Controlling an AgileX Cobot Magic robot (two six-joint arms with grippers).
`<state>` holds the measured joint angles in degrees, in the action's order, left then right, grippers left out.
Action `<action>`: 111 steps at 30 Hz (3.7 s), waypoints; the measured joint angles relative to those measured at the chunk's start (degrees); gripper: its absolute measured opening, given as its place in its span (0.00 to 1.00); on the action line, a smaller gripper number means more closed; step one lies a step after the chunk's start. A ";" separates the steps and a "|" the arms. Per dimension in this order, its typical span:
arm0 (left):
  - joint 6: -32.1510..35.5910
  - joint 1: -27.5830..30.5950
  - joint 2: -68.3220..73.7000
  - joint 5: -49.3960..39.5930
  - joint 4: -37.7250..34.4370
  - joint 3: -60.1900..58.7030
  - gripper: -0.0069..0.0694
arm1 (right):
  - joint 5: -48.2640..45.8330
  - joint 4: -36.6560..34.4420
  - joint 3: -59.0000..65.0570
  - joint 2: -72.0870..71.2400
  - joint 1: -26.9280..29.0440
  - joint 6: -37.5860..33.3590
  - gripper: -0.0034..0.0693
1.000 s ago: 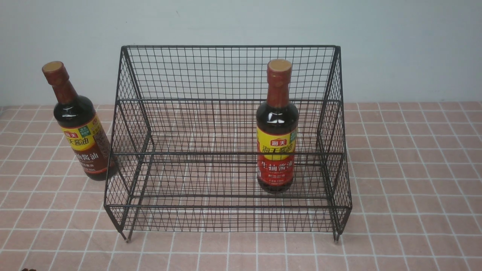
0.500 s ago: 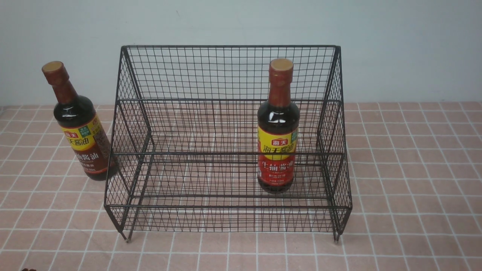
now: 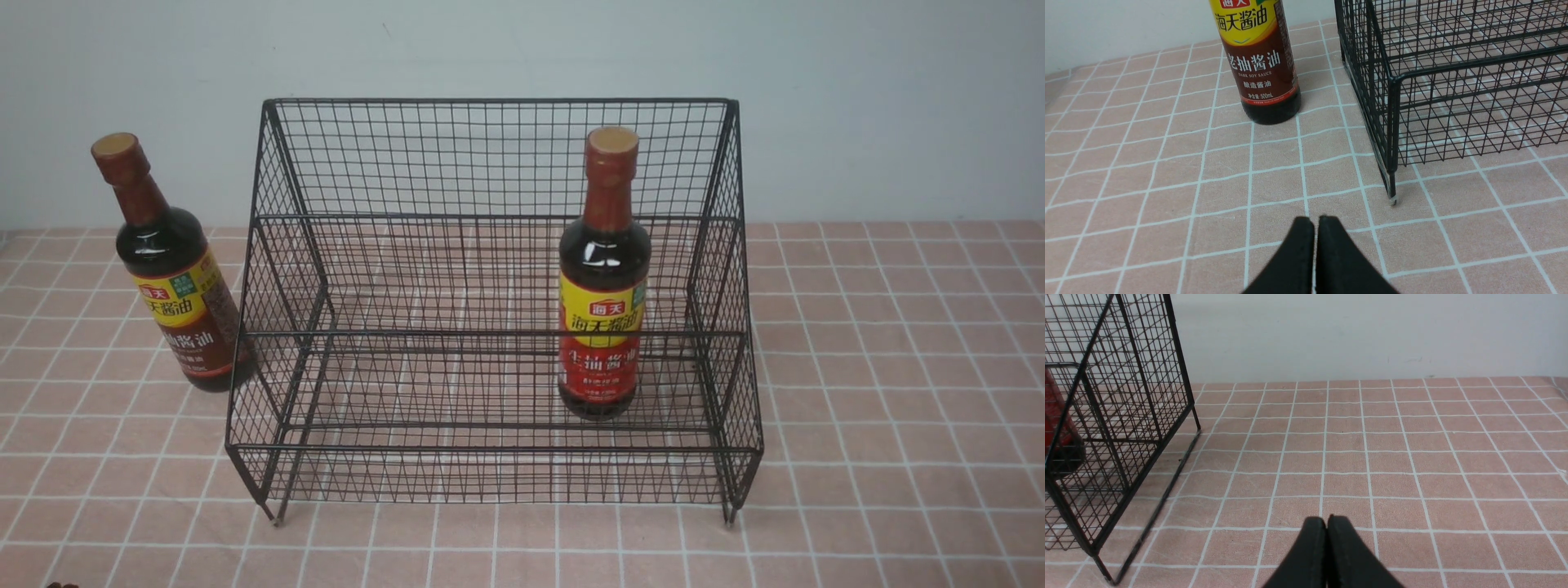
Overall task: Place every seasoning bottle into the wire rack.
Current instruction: Use the left arm to grab the condiment bottle closest to it
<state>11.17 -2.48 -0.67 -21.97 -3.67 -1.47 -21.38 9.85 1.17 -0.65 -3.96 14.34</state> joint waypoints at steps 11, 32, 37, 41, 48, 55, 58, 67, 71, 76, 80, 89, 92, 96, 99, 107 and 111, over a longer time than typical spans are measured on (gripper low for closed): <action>0.00 0.00 0.00 0.00 0.00 0.00 0.08 | 0.00 0.00 0.00 0.00 0.00 0.00 0.03; -0.14 0.00 0.00 8.59 -1.44 -0.18 0.08 | 0.00 0.00 0.00 0.00 0.00 0.00 0.03; -2.96 0.00 0.00 23.25 -13.06 -0.18 0.08 | 0.00 0.00 0.00 0.00 0.00 0.00 0.03; -5.24 0.00 0.00 34.34 -19.93 -0.18 0.08 | 0.00 0.00 0.00 0.00 0.00 0.00 0.03; -12.09 0.00 0.29 51.89 -24.48 -0.10 0.08 | 0.00 0.05 0.00 0.00 0.00 0.00 0.03; -2.38 0.00 15.70 48.90 -23.56 9.05 0.08 | 0.00 0.05 0.00 0.00 0.00 0.00 0.03; 2.81 0.00 26.56 47.68 -22.52 14.71 0.08 | 0.00 0.05 0.00 0.00 0.00 0.00 0.03; 7.63 0.00 57.64 47.51 -22.16 32.68 0.33 | 0.00 0.05 0.00 0.00 0.00 0.00 0.03; 7.66 0.00 65.48 47.37 -22.12 38.73 0.54 | 0.00 0.05 0.00 0.00 0.00 0.00 0.03; 7.66 0.00 72.99 47.37 -22.12 44.09 0.77 | 0.00 0.05 0.00 0.00 0.00 0.00 0.03; 7.71 0.00 78.59 47.50 -22.12 47.80 0.86 | 0.00 0.05 0.00 0.00 0.00 0.00 0.03; 8.14 0.00 89.78 52.27 -23.24 52.03 0.86 | 0.00 0.05 0.00 0.00 0.00 0.00 0.03; 8.34 0.00 92.44 52.58 -23.51 52.08 0.84 | 0.00 0.05 0.00 0.00 0.00 0.00 0.03; 8.34 0.00 94.87 52.58 -23.58 52.08 0.80 | 0.00 0.05 0.00 0.00 0.00 0.00 0.03; 8.34 0.00 96.01 52.58 -23.59 52.08 0.69 | 0.00 0.05 0.00 0.00 0.00 0.00 0.03; 8.21 -0.05 93.56 49.02 -23.98 52.09 0.43 | 0.00 0.05 0.00 0.00 0.00 -0.02 0.03; 10.04 0.01 86.67 45.05 -24.26 51.77 0.43 | 0.00 0.05 0.00 0.00 0.00 -0.19 0.03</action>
<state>21.21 -2.47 86.00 23.08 -27.94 50.30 -21.38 9.90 1.17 -0.65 -3.96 14.15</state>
